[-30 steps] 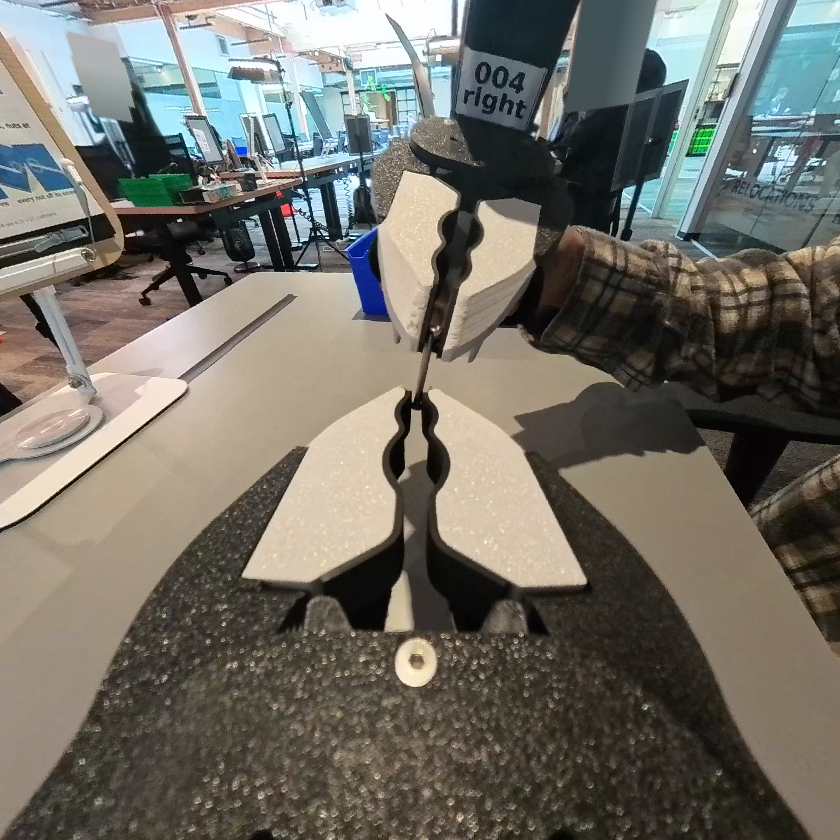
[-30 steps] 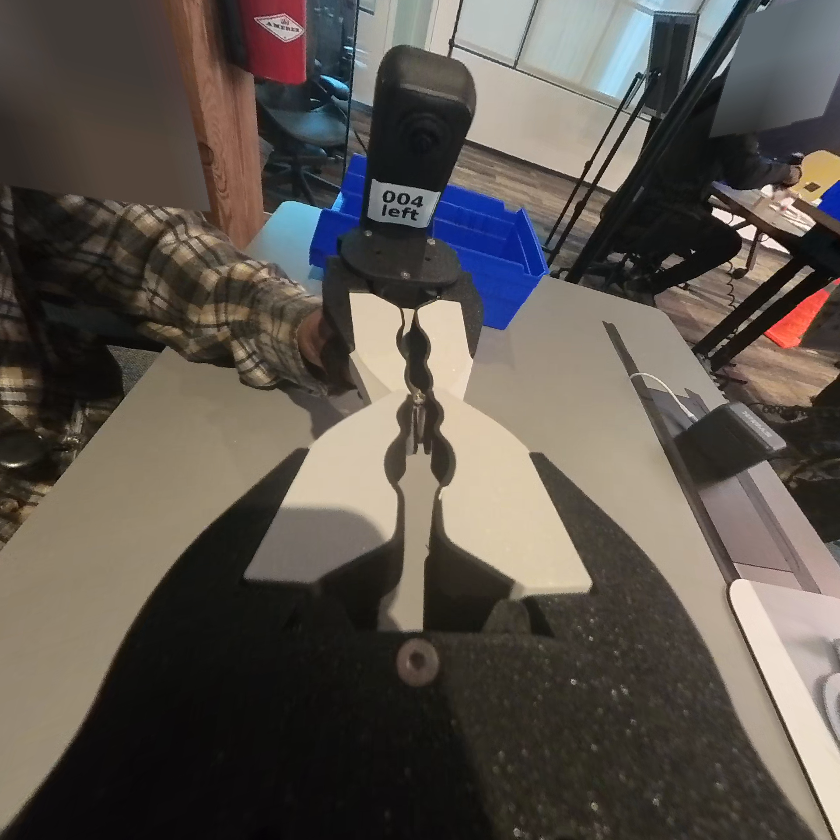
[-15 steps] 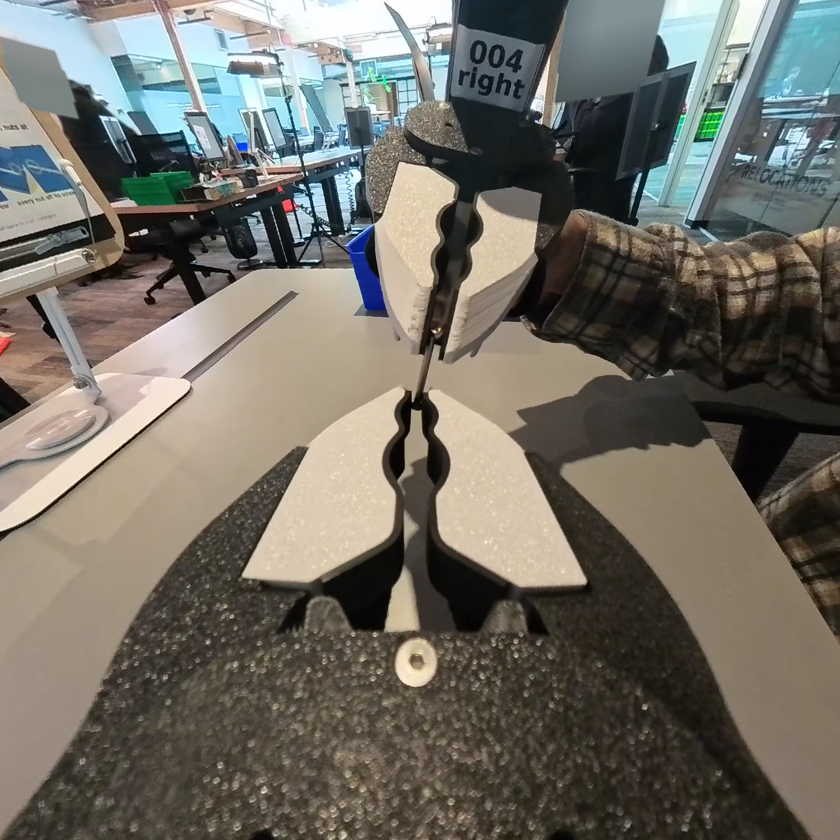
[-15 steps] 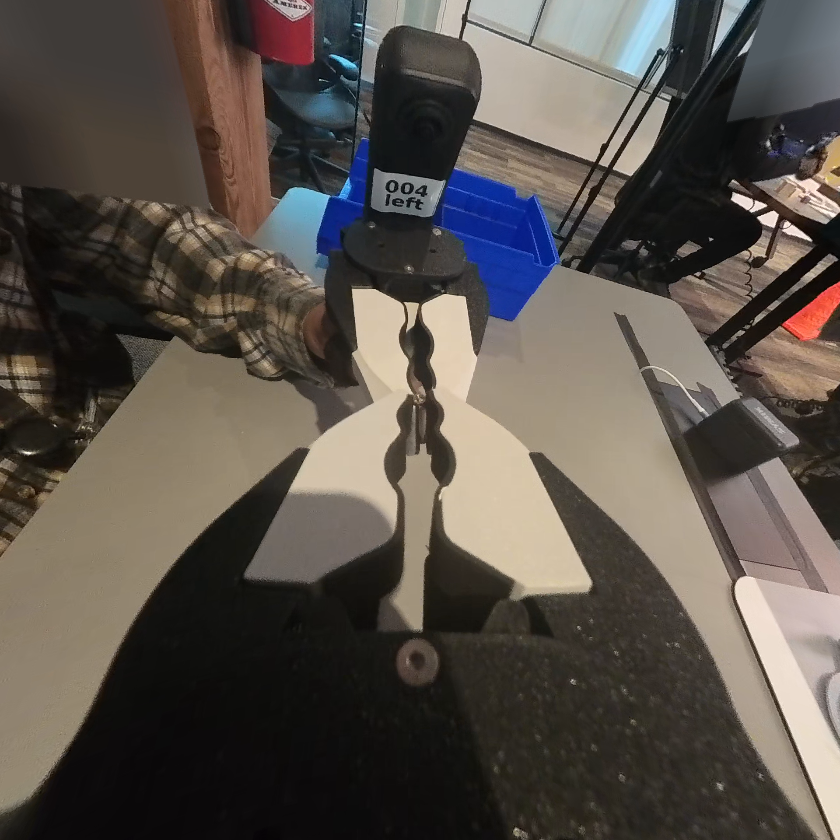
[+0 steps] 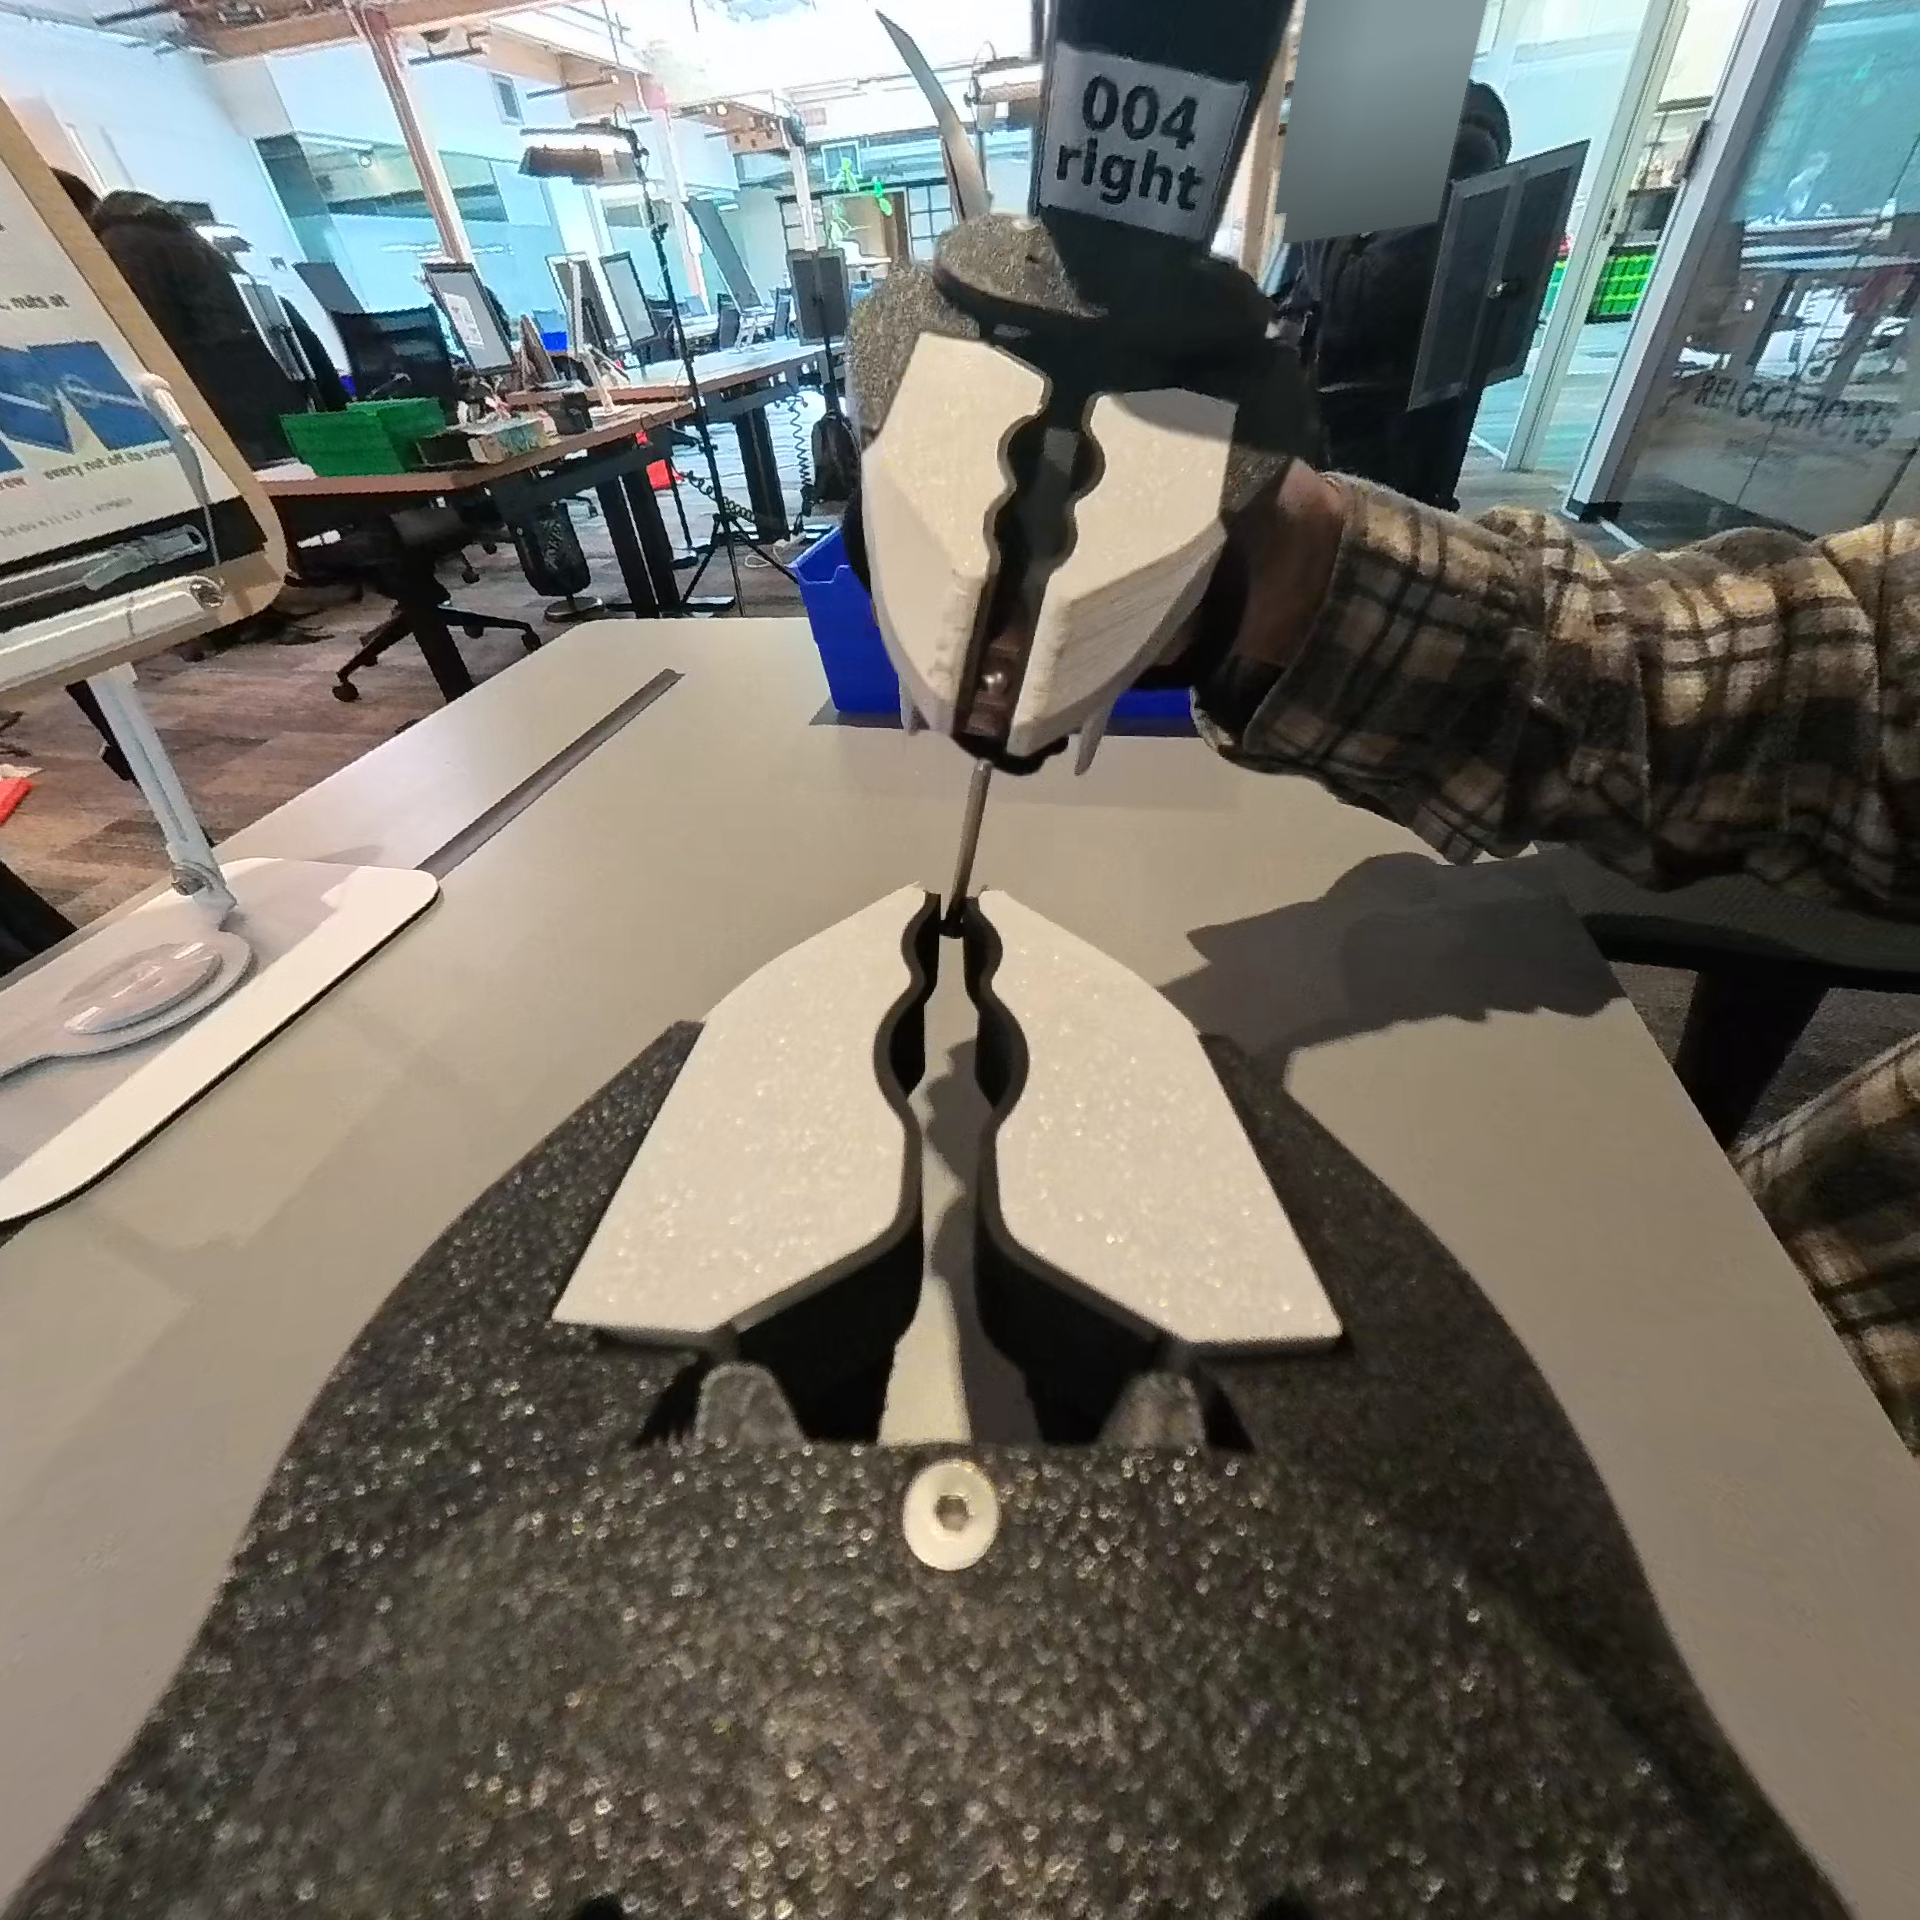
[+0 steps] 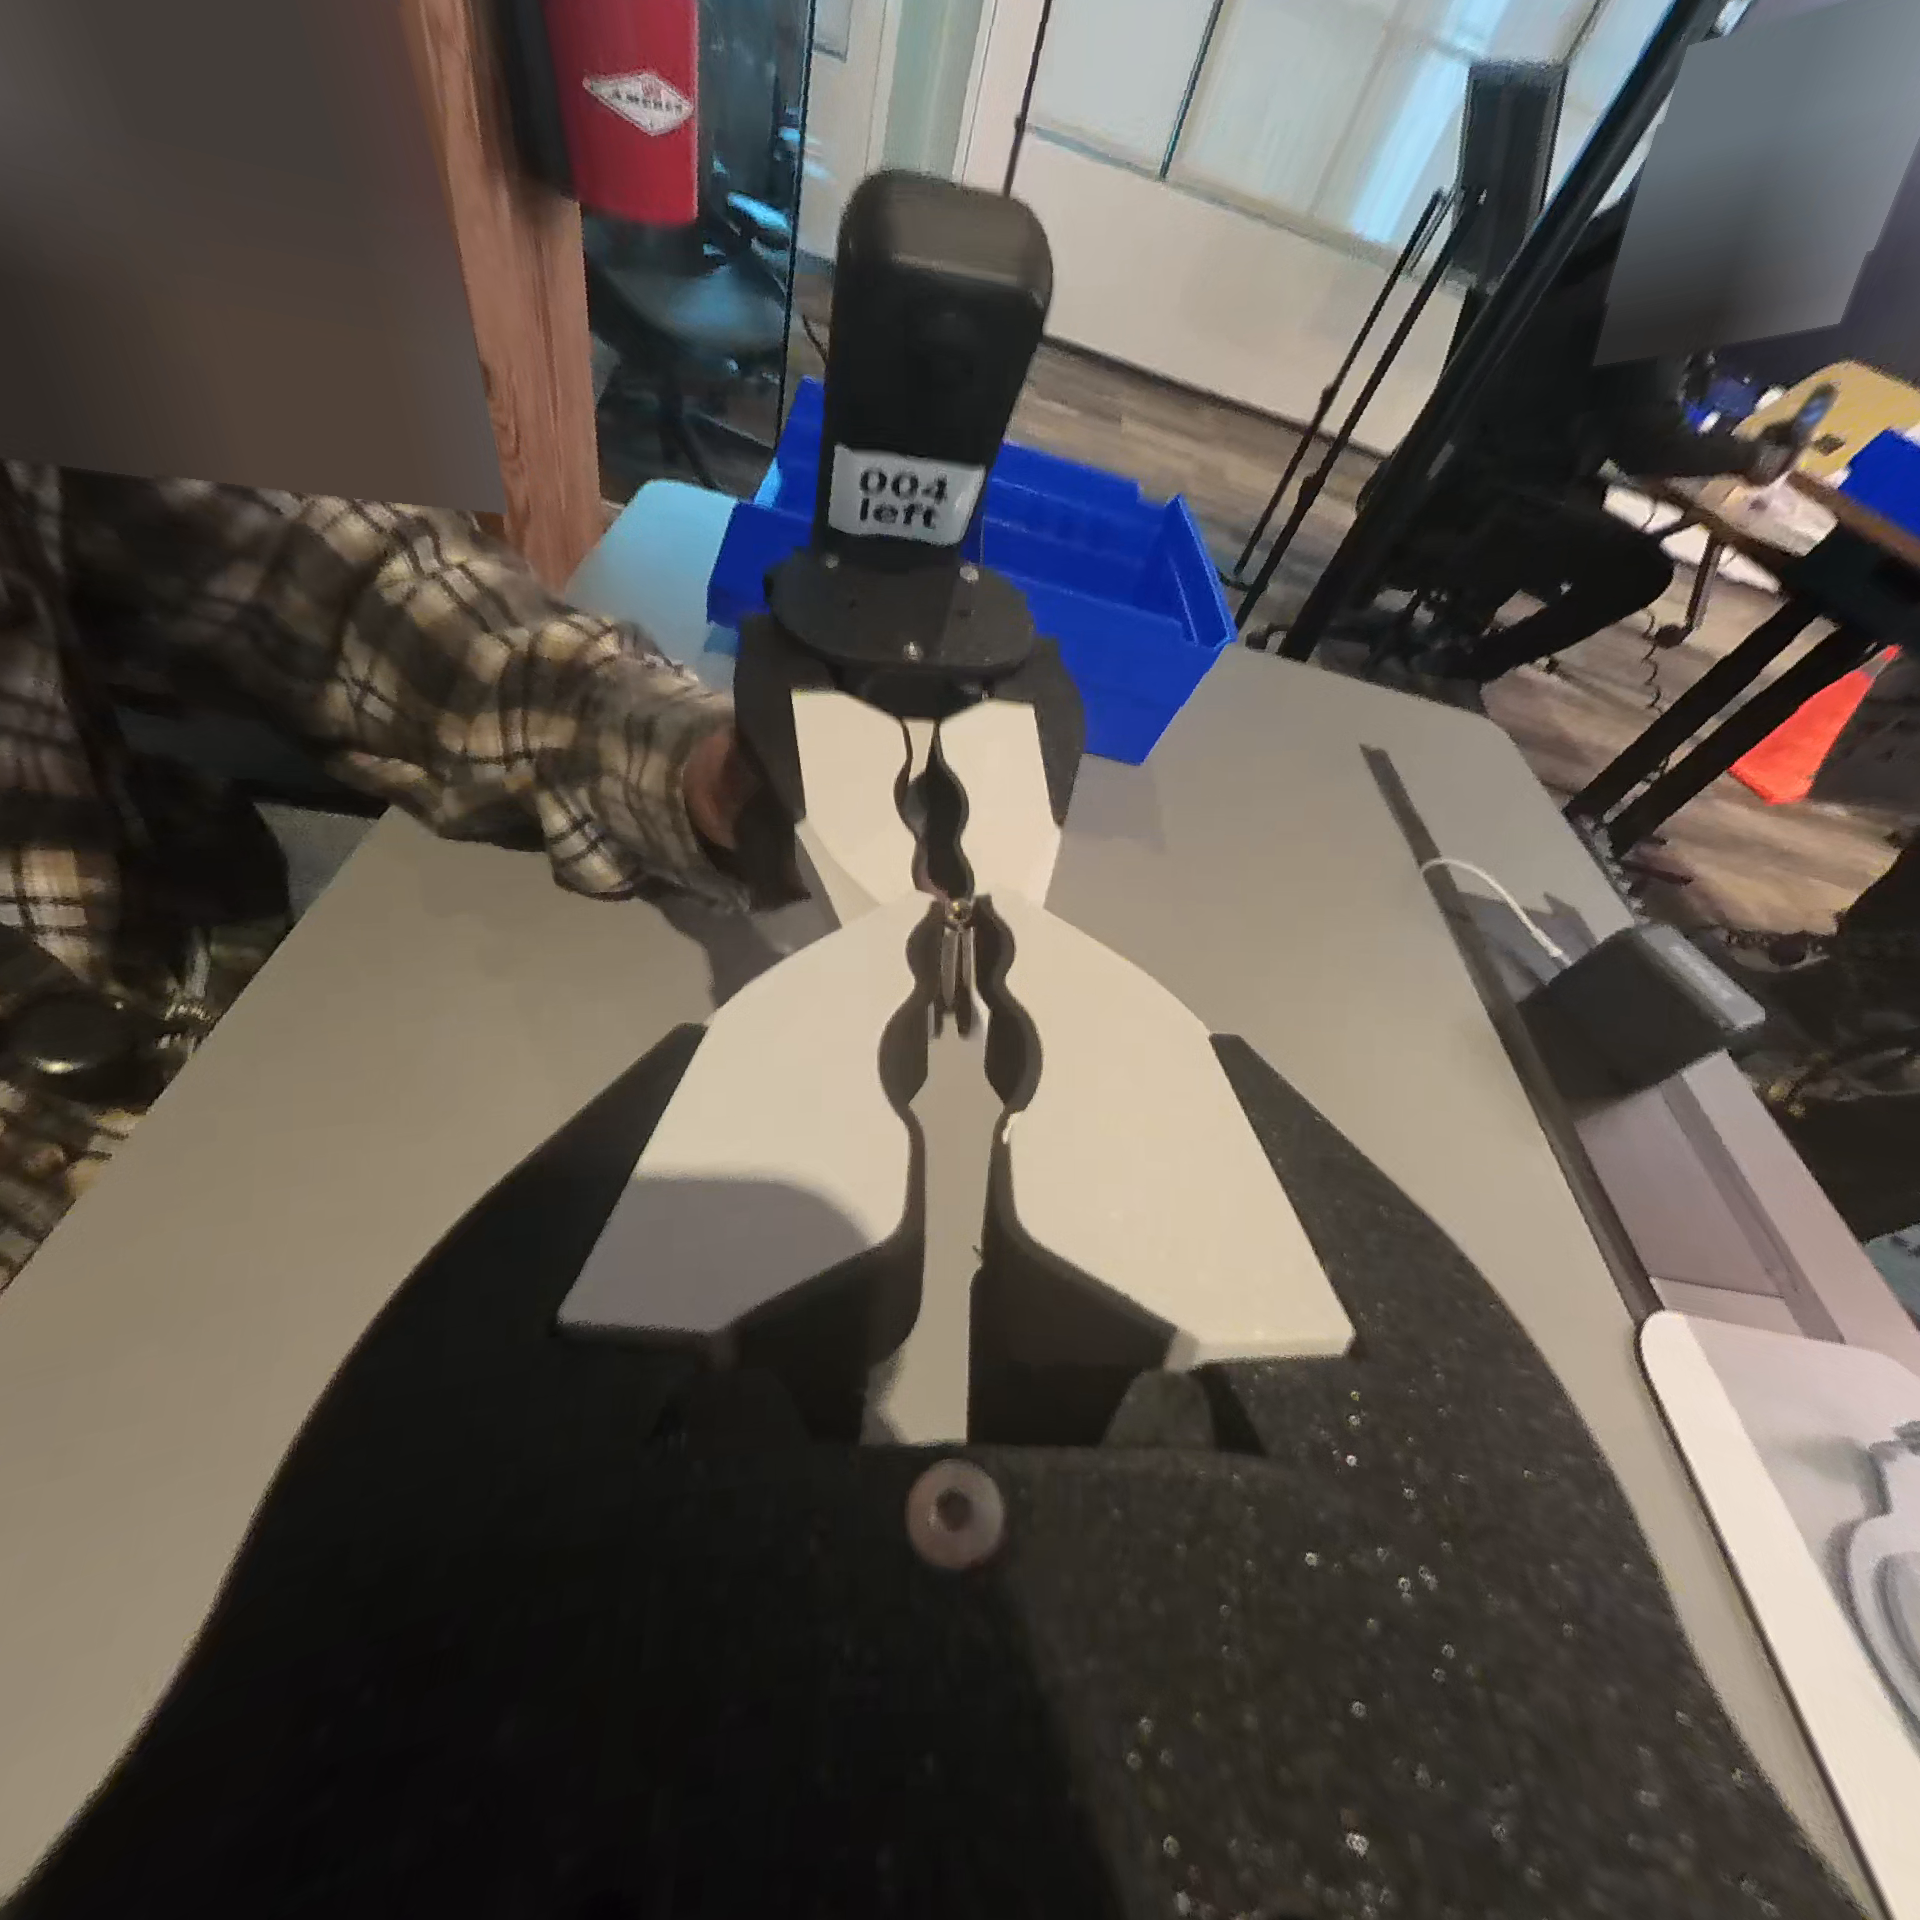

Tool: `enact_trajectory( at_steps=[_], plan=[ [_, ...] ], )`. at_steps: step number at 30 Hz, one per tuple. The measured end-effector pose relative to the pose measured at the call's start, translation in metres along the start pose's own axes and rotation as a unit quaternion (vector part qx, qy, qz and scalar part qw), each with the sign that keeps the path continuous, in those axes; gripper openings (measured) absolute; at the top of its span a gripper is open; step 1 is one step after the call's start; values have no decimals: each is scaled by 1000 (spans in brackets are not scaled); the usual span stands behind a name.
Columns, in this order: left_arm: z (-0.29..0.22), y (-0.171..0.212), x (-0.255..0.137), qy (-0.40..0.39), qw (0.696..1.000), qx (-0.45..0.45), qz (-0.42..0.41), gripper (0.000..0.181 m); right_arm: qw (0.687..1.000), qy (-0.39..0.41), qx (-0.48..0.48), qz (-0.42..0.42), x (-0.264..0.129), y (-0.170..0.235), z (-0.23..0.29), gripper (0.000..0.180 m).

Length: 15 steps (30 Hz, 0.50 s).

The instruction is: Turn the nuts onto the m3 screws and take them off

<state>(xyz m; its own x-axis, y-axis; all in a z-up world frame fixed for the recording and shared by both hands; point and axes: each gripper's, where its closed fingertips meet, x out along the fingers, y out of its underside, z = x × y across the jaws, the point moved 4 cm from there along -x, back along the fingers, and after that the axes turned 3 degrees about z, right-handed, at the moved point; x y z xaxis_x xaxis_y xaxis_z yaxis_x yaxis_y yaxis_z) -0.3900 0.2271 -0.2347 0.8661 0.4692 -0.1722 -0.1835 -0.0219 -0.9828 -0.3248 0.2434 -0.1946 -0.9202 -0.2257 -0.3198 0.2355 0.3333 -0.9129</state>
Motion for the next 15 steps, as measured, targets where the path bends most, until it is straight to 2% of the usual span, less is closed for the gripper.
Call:
enact_trajectory(
  at_steps=[6,8,12,15],
  plan=[
    [2,2,0,-6,1000,-1,6,4,1000,-1,9,6,-1,5,1,5],
    [10,3,-5,-21,1000,-8,7,4,999,11,40,10,-5,16,-2,5],
    [34,8,-21,-53,998,-43,-3,4,989,-7,119,87,9,86,6,5],
    [44,11,-28,-65,996,-55,-8,4,980,-22,139,142,25,129,10,5]
  ],
)
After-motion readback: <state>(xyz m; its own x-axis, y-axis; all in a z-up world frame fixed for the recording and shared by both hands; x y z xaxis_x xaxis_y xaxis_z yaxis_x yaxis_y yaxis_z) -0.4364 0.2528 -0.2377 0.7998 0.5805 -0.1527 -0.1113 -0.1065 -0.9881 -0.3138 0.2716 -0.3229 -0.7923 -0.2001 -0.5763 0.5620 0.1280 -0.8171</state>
